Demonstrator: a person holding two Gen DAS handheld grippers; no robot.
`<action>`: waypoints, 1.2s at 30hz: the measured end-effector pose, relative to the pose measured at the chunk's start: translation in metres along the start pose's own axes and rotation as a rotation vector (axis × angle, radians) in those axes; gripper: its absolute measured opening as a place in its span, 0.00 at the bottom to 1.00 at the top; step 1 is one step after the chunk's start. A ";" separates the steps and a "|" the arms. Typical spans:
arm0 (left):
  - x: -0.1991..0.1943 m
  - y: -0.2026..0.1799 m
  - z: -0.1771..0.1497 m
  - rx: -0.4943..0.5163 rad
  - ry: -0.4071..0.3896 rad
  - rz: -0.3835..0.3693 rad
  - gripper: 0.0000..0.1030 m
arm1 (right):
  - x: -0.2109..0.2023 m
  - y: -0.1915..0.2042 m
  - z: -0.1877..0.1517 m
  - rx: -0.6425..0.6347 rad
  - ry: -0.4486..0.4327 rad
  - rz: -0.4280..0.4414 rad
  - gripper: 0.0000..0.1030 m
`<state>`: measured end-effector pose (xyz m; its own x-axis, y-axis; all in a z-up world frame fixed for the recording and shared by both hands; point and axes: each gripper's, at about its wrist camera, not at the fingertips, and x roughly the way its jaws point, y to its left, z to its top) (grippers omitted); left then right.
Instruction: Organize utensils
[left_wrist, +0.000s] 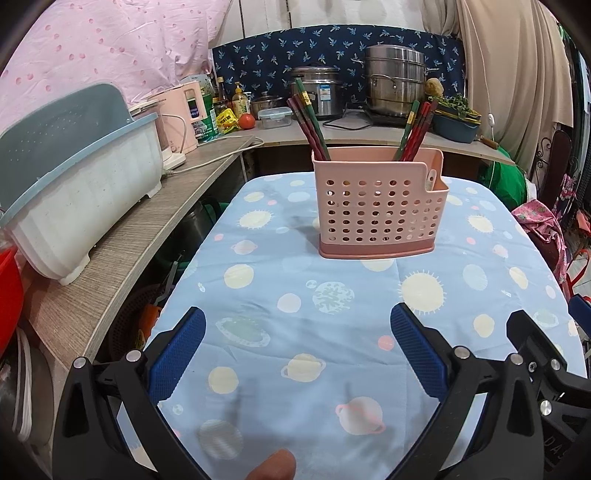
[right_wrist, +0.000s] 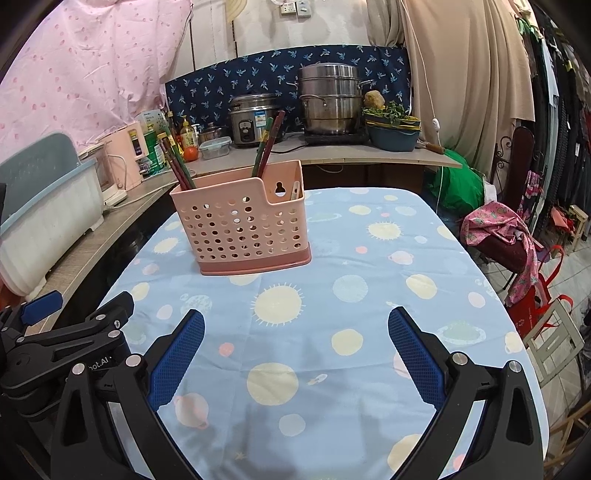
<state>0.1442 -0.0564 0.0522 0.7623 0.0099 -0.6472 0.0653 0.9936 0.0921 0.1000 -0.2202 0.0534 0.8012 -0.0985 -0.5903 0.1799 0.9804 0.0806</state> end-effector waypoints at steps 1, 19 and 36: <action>0.000 0.000 0.000 -0.001 0.000 0.000 0.93 | 0.000 0.000 0.000 0.000 0.000 0.000 0.93; -0.001 0.002 0.000 0.000 -0.010 0.005 0.93 | 0.001 0.003 -0.001 -0.005 0.003 -0.003 0.93; 0.003 0.005 0.004 -0.010 0.003 0.008 0.93 | 0.008 0.005 0.003 -0.017 0.009 0.000 0.93</action>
<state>0.1497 -0.0522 0.0534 0.7608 0.0183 -0.6487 0.0530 0.9945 0.0902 0.1087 -0.2164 0.0519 0.7957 -0.0973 -0.5978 0.1702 0.9832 0.0664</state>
